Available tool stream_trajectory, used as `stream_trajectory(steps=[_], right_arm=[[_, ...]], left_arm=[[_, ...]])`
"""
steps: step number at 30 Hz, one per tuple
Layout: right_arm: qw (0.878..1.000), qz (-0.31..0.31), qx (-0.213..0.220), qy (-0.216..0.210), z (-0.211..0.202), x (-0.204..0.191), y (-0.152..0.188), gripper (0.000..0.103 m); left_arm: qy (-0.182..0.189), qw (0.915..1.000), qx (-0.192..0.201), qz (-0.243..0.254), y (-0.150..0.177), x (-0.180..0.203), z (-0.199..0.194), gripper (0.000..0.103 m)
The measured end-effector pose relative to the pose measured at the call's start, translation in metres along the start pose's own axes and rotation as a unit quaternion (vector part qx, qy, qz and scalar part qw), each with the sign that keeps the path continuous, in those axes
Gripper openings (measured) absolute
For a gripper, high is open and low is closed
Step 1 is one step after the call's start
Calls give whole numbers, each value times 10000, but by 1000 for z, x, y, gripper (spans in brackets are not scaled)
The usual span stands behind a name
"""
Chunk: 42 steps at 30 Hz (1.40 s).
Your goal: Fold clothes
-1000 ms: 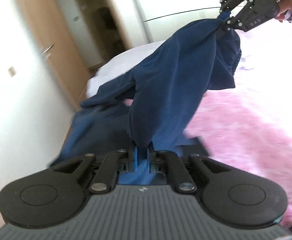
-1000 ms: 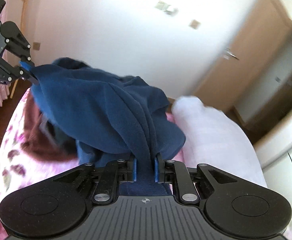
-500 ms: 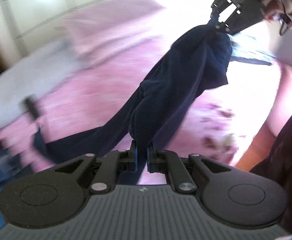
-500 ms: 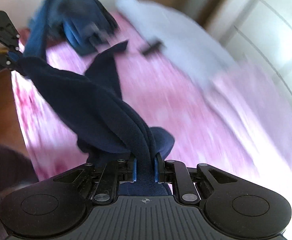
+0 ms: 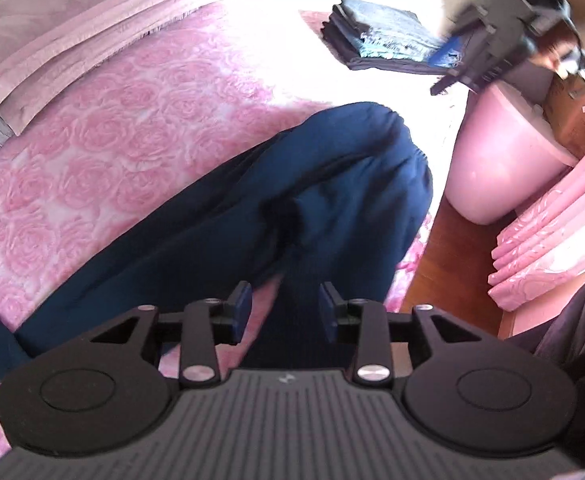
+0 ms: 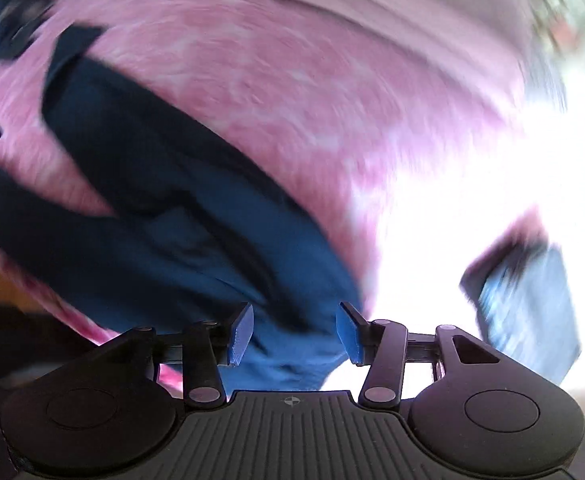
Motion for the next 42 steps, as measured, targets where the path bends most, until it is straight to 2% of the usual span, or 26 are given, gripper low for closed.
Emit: stream_trajectory(steps=[3, 7, 9, 13, 17, 19, 21, 25, 27, 29, 31, 32, 33, 34, 35, 38, 42], right_arm=[[9948, 951, -106, -335, 8, 12, 7, 52], [9775, 2028, -121, -571, 20, 26, 26, 58], [9659, 2487, -127, -716, 33, 31, 30, 61], [9341, 3350, -83, -1232, 74, 45, 35, 61], [9139, 3646, 33, -1785, 106, 67, 44, 61], [9064, 3720, -7, -2002, 127, 74, 46, 60], [8931, 3926, -72, -2196, 150, 77, 50, 60], [8523, 4527, 7, -2621, 179, 84, 66, 60], [8295, 4777, 26, -2894, 192, 78, 75, 60], [8133, 4965, -26, -3032, 200, 69, 84, 60], [7969, 5163, 129, -3134, 202, 64, 88, 60], [7891, 5260, 219, -3166, 201, 63, 90, 60], [7812, 5356, 305, -3193, 200, 63, 91, 60], [7747, 5448, 357, -3190, 200, 63, 93, 60], [7687, 5535, 404, -3181, 199, 63, 94, 59], [7667, 5649, 381, -3027, 193, 58, 96, 33], [7751, 5648, 206, -2824, 187, 54, 100, 11]], left_arm=[[29, 9997, -57, 221, -21, -21, 6, 35], [194, 9968, -202, 751, -66, -33, 31, 45], [295, 9945, -255, 972, -96, -36, 47, 50], [679, 9923, -306, 989, -166, -37, 83, 51], [1106, 9891, -511, 828, -237, -26, 129, 51], [1253, 9866, -724, 756, -266, -18, 160, 51], [1380, 9826, -941, 817, -291, -7, 192, 51], [1554, 9673, -1431, 1403, -319, 23, 253, 50], [1608, 9550, -1775, 1749, -321, 36, 277, 49], [1488, 9427, -1980, 2234, -314, 47, 289, 46], [1341, 9287, -2143, 2712, -307, 57, 299, 45], [1208, 9237, -2127, 2947, -304, 60, 297, 33], [1102, 9184, -2119, 3156, -301, 62, 294, 10], [1070, 9134, -2128, 3301, -297, 64, 290, 3], [1053, 9119, -2075, 3381, -296, 64, 283, 3], [866, 9265, -1595, 3297, -309, 51, 254, 3], [589, 9459, -910, 3057, -337, 25, 212, 3]])
Point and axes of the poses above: each gripper's, at about its wrist camera, not at the fingertips, and z roughly the way its jaws point, x to its right, y to its underside, the point moved 10 cm from there along z, roughly the way its jaws point, and after that the axes turned 14 degrees about -x, right-handed, at the moved point
